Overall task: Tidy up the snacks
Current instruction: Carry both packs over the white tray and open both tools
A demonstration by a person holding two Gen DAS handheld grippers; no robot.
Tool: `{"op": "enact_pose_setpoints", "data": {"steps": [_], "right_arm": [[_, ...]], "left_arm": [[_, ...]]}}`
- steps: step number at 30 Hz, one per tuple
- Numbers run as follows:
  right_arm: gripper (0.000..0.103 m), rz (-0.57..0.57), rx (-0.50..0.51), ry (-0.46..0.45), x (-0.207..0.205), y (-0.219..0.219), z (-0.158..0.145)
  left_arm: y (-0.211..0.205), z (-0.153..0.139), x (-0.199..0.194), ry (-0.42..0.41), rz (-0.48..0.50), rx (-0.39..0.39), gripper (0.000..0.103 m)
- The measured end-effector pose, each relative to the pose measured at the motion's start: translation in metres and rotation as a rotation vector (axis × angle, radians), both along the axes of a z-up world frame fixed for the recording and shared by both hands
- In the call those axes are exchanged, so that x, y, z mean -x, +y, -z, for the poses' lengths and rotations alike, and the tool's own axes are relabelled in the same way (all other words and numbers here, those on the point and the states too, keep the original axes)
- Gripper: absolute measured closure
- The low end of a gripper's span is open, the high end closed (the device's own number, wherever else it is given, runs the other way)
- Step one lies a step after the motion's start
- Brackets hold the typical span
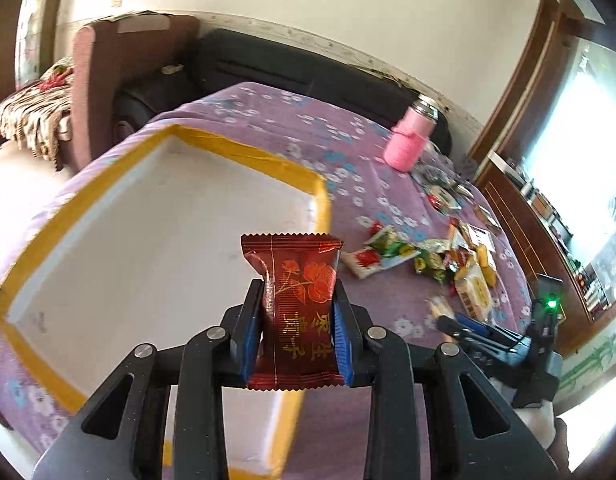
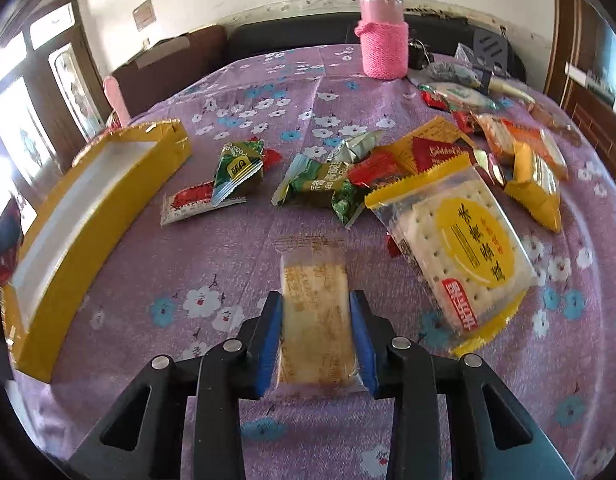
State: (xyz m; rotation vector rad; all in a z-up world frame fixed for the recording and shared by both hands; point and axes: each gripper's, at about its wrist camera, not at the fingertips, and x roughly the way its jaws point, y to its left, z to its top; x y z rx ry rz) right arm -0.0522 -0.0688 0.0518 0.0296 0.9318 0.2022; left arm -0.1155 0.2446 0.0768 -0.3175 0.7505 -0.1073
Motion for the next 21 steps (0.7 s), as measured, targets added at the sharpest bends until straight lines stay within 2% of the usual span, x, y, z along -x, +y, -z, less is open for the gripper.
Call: {"op": "enact_pose_setpoints", "data": {"steps": [6, 11, 16, 21], "right_arm": [[0.068, 0.02, -0.094, 0.006, 0.013, -0.01, -0.009], [0.069, -0.046, -0.178, -0.032, 0.025, 0.005, -0.046], [0.069, -0.199, -0.274, -0.039, 0.03, 0.06, -0.085], [0.069, -0.351, -0.381, 0.061, 0.023, 0.137, -0.085]], "left_arm": [[0.032, 0.006, 0.008, 0.007, -0.062, -0.014, 0.074], [0.058, 0.009, 0.011, 0.009, -0.119, -0.046, 0.074], [0.085, 0.015, 0.003, 0.046, -0.172, -0.098, 0.074], [0.106, 0.032, -0.007, 0.133, -0.212, -0.163, 0.074]]}}
